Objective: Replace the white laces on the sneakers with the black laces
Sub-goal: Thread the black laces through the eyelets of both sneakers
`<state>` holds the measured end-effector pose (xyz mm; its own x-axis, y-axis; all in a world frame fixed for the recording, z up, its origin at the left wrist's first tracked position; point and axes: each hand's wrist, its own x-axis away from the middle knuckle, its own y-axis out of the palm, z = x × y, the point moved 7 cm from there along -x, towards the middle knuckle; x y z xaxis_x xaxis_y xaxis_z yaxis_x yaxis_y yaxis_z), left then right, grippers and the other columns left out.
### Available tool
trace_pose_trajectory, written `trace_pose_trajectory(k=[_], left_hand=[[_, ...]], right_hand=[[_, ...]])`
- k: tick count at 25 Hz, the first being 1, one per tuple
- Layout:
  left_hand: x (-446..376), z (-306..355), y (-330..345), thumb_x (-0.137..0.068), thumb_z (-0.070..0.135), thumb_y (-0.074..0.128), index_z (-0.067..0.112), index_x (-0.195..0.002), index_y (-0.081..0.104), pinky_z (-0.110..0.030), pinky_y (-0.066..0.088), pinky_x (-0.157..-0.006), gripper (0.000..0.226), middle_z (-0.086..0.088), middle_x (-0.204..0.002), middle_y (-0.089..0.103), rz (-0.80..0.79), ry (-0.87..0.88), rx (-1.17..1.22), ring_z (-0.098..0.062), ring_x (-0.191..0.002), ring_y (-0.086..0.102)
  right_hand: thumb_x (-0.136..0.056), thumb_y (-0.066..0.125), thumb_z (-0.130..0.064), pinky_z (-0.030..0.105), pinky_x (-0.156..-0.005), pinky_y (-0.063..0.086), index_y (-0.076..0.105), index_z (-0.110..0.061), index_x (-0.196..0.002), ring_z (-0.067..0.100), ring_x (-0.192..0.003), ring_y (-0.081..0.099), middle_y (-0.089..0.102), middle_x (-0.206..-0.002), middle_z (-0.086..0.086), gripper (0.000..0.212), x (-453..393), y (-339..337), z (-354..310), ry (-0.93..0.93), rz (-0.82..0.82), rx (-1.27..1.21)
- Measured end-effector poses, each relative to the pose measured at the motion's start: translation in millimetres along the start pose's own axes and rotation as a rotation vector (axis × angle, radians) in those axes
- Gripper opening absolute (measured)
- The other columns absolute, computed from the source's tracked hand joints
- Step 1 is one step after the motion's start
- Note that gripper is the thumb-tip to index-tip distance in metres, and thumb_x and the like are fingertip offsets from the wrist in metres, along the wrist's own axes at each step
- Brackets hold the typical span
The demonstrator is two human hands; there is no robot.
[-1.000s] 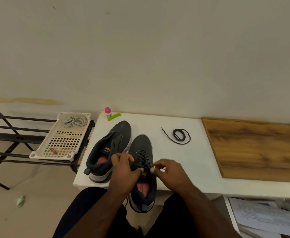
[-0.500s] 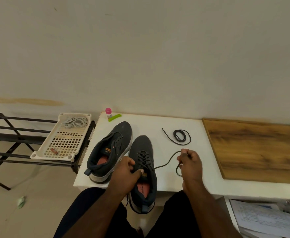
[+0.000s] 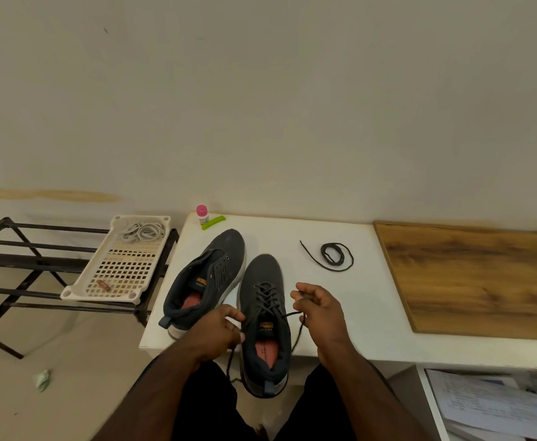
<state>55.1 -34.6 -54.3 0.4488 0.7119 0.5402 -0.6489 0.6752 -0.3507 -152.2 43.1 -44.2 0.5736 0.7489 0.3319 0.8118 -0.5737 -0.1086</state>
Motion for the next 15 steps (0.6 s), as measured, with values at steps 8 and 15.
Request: trace_pose_trajectory(k=[8,15], left_hand=[[8.4,106.4,-10.3,-0.095,0.014,0.058,0.024,-0.116,0.057,-0.033,0.055,-0.067,0.022,-0.01,-0.097,0.074,0.058,0.204,0.257,-0.016,-0.076,0.067],[-31.2,146.3,-37.1,-0.091,0.006,0.051,0.026,-0.12,0.061,-0.027,0.051,-0.081,0.037,0.0,-0.109,0.068,0.343,0.401,-0.522,-0.014,-0.096,0.062]], right_hand=[[-0.093,0.061,-0.006,0.023,-0.084,0.051,0.05,-0.027,-0.139,0.013,-0.116,0.06,0.06,-0.128,-0.012,0.052,7.4,17.4,-29.5,-0.078,-0.167,0.091],[-0.073,0.085,-0.017,0.011,-0.071,0.052,0.055,-0.033,-0.096,-0.003,-0.083,0.063,0.064,-0.092,-0.02,0.041,9.8,30.3,-25.7,-0.088,-0.367,0.447]])
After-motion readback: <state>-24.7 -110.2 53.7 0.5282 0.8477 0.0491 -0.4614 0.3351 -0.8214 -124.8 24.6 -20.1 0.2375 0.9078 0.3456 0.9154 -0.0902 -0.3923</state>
